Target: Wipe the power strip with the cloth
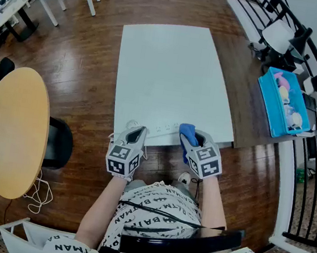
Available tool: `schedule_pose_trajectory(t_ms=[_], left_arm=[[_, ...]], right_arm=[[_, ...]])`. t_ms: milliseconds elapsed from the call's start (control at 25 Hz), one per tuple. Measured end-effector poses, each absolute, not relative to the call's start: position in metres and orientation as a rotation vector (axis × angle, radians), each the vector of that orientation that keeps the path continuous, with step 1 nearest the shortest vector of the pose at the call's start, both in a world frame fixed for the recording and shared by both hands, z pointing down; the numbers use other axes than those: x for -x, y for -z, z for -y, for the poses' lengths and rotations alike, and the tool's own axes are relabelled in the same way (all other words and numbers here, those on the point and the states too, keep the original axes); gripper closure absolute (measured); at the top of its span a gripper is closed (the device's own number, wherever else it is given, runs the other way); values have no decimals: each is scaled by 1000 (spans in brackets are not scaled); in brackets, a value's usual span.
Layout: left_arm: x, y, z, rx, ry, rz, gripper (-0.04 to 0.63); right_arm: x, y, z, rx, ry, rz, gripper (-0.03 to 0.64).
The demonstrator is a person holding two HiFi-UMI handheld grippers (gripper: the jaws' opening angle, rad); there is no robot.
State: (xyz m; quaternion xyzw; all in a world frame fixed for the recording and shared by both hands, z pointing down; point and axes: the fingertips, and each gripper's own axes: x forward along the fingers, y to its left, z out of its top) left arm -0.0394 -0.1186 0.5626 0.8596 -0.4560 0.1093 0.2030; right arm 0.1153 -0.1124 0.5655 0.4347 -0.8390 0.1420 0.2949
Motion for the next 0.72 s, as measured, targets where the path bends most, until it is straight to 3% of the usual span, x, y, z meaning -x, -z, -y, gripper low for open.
schedule_pose_trajectory(t_ms=[440, 520, 640, 720], left_arm=[[43, -578, 123, -2408, -376, 1242, 595], [42, -593, 123, -2420, -449, 1209, 559], [37, -622, 123, -2439, -595, 1114, 409], [33, -643, 121, -2461, -712, 1034, 347]], right_arm=[[-115, -567, 117, -1173, -399, 2224, 482], [-115, -568, 118, -1173, -404, 2223, 482], [-113, -570, 120, -1170, -410, 2220, 482], [-113, -570, 120, -1173, -413, 2217, 482]])
